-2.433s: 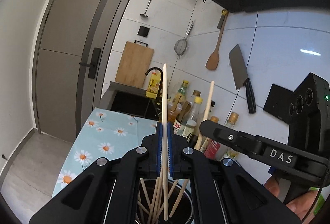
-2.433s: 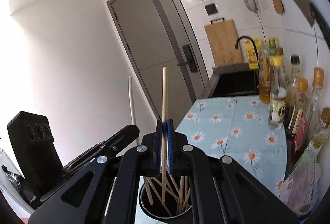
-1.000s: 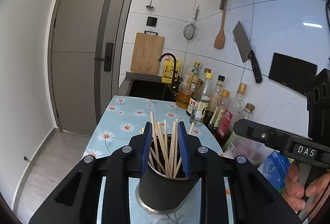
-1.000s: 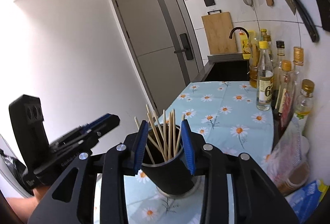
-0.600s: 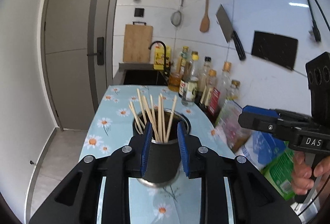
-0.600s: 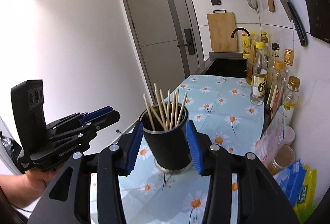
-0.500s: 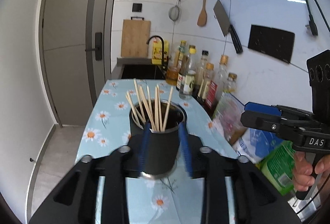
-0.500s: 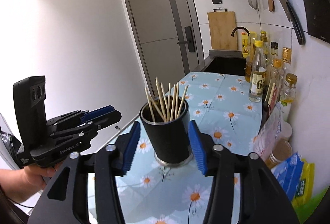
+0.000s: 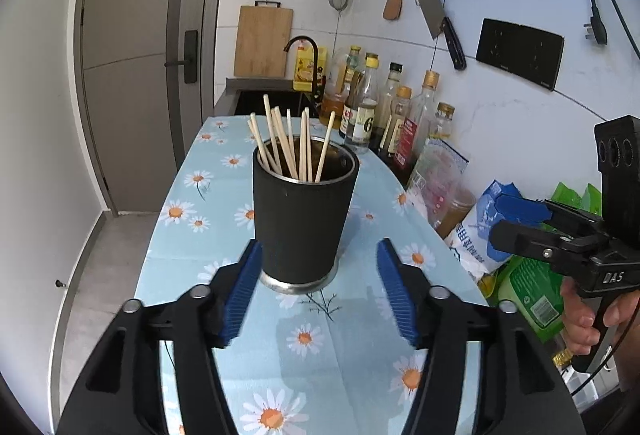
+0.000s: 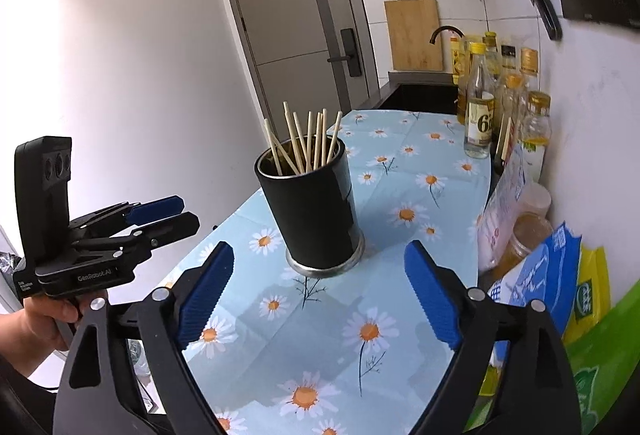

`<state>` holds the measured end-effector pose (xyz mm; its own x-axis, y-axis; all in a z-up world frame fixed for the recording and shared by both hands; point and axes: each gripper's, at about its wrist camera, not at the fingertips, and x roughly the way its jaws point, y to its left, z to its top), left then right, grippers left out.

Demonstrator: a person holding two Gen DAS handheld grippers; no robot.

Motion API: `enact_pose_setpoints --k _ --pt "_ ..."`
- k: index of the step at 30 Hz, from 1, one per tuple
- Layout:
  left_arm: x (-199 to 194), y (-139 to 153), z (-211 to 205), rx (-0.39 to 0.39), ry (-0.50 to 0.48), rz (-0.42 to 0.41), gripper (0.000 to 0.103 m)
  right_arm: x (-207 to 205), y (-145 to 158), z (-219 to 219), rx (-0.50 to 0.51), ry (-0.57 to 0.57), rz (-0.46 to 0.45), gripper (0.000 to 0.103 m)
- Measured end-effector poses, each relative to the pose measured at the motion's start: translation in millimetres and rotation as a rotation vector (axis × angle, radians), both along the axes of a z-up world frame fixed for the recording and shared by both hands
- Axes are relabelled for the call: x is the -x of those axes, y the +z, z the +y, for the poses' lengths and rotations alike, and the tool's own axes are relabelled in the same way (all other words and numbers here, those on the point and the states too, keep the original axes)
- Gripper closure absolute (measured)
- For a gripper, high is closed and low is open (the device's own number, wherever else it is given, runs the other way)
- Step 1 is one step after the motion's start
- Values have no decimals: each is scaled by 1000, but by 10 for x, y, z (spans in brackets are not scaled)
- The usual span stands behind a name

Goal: Organize utensils

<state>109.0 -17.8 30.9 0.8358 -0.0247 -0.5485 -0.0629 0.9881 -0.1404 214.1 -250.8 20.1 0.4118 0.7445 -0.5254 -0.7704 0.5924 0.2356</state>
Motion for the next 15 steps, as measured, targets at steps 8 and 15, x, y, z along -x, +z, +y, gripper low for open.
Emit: enact_pose_setpoints --k 8,15 --pt "-22 -221 9 12 14 76 19 117 -138 -14 48 -2 -13 5" --pt "30 -321 -44 -8 10 104 7 152 -294 99 86 26 18 5"
